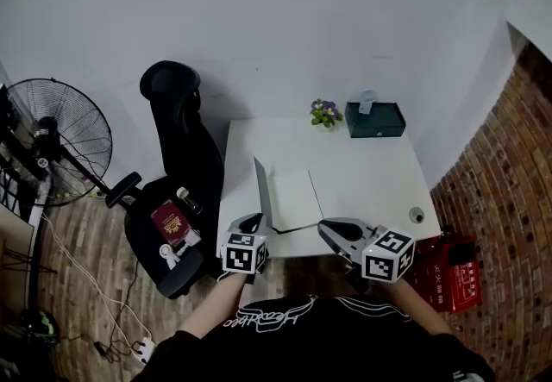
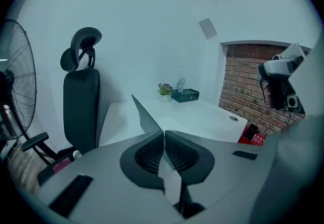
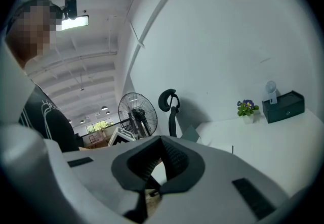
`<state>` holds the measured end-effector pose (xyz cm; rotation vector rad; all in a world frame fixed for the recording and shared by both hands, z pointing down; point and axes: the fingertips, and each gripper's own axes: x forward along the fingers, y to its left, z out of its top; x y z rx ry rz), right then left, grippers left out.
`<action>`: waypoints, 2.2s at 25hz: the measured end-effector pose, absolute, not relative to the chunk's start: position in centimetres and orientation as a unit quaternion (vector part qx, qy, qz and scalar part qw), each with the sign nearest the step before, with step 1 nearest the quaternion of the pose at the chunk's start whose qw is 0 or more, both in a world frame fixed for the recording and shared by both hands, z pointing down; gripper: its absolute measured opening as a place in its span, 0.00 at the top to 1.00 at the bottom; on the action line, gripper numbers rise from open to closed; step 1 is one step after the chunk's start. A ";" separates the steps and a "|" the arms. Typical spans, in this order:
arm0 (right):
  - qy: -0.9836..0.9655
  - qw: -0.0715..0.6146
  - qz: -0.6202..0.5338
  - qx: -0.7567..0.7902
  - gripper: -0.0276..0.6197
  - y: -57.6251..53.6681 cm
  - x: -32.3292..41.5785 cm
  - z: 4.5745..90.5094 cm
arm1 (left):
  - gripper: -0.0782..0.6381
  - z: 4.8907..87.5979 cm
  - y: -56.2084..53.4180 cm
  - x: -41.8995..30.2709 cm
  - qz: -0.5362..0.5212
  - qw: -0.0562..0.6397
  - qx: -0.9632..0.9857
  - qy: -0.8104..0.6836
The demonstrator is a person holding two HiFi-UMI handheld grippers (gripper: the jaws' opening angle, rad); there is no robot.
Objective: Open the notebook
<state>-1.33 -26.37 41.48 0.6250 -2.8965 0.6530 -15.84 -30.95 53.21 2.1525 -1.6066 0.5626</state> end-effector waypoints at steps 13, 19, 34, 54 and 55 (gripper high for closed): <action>-0.950 0.064 0.224 0.206 0.95 -24.6 -3.6 43.5 | 0.84 56.9 -28.7 -21.3 0.161 0.251 0.740 -0.603; -0.946 0.072 0.236 0.211 0.95 -24.3 -3.5 44.5 | 0.84 59.0 -27.9 -23.0 0.158 0.274 0.730 -0.605; -0.937 0.087 0.272 0.202 0.95 -23.8 -4.0 47.0 | 0.66 64.9 -25.9 -25.9 0.187 0.329 0.704 -0.600; -0.947 0.039 0.262 0.183 0.96 -18.1 0.4 43.6 | 0.55 51.8 -19.5 -17.0 0.097 0.247 0.784 -0.562; -0.948 0.036 0.258 0.182 0.96 -17.6 0.8 43.3 | 0.56 50.8 -18.8 -16.0 0.094 0.239 0.791 -0.555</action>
